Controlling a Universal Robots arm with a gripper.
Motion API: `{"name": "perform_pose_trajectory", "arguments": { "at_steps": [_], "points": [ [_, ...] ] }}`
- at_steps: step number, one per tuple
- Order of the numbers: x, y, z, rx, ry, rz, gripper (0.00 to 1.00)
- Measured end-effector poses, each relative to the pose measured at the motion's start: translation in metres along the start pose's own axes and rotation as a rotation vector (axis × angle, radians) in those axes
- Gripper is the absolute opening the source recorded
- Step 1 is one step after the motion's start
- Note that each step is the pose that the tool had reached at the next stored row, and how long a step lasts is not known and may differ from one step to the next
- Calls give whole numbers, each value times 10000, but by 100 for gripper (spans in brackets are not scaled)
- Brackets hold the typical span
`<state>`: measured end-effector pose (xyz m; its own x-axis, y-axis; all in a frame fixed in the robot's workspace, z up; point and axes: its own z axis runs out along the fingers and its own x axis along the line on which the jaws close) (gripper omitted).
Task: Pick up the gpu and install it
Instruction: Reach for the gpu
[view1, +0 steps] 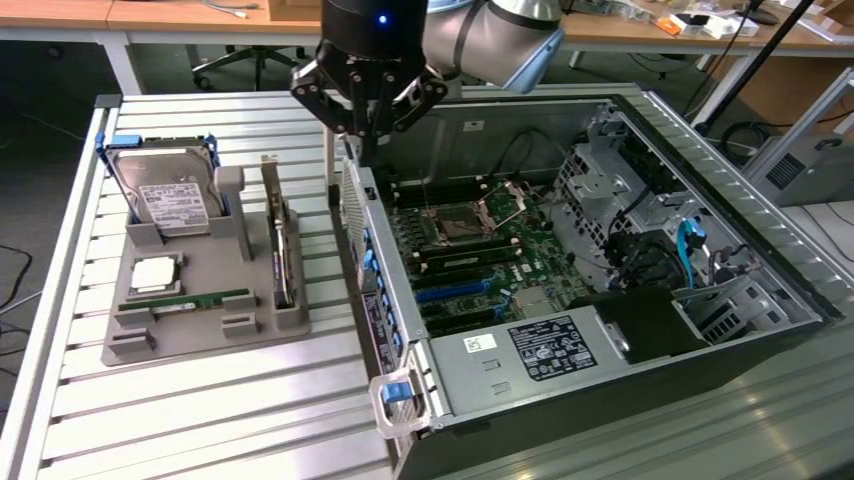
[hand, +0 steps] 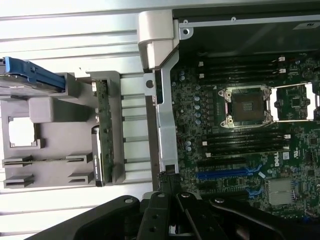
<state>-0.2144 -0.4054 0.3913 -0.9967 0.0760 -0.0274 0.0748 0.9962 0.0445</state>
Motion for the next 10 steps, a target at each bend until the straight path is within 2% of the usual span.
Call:
{"name": "perform_pose_trajectory", "arguments": {
  "at_steps": [10],
  "points": [
    [56,-9,-1,0,0,0,11]
  ]
}}
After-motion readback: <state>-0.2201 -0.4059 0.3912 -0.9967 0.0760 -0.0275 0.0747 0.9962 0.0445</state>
